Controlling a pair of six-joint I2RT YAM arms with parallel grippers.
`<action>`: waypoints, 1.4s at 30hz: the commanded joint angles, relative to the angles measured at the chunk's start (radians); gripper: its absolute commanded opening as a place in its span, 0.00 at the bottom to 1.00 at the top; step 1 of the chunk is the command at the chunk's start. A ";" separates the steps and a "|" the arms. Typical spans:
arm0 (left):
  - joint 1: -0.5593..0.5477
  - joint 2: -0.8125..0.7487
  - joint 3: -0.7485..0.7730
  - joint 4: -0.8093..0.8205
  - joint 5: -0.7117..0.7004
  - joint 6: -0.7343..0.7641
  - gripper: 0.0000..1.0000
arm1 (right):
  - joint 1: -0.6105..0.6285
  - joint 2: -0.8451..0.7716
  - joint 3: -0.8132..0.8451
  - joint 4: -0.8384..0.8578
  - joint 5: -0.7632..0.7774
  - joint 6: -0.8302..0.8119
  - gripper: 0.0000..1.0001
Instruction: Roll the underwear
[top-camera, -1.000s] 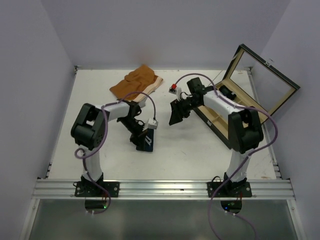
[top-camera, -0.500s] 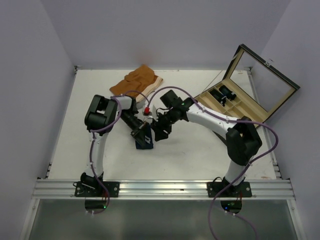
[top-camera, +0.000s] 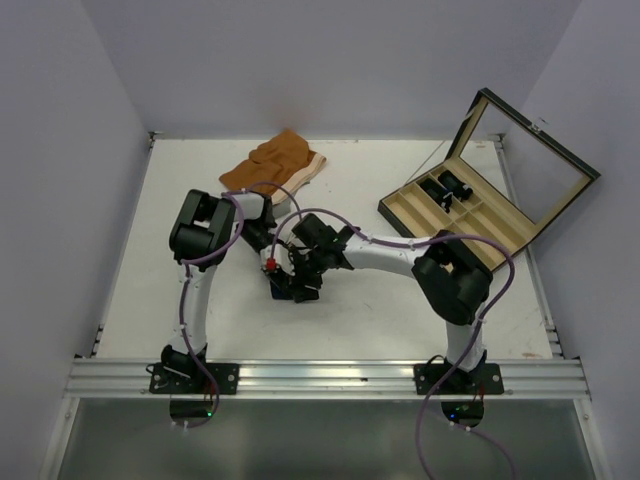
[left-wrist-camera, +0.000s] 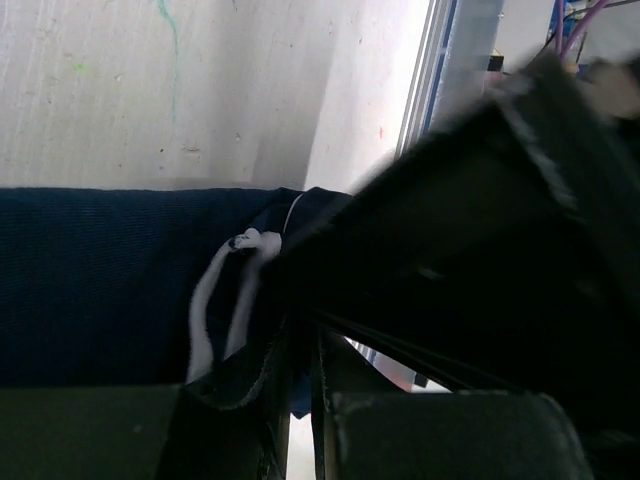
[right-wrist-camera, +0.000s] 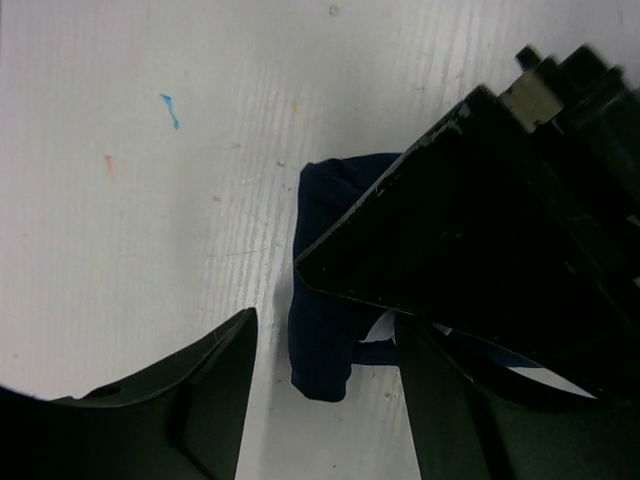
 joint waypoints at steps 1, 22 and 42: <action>0.003 0.047 -0.037 0.249 -0.182 0.045 0.13 | -0.002 0.020 -0.031 0.096 0.020 -0.065 0.61; 0.160 -0.375 -0.187 0.595 0.043 -0.151 0.41 | -0.038 0.110 -0.026 -0.070 -0.223 0.008 0.00; 0.128 -1.313 -0.834 0.841 -0.271 0.178 0.43 | -0.200 0.505 0.285 -0.268 -0.477 0.283 0.00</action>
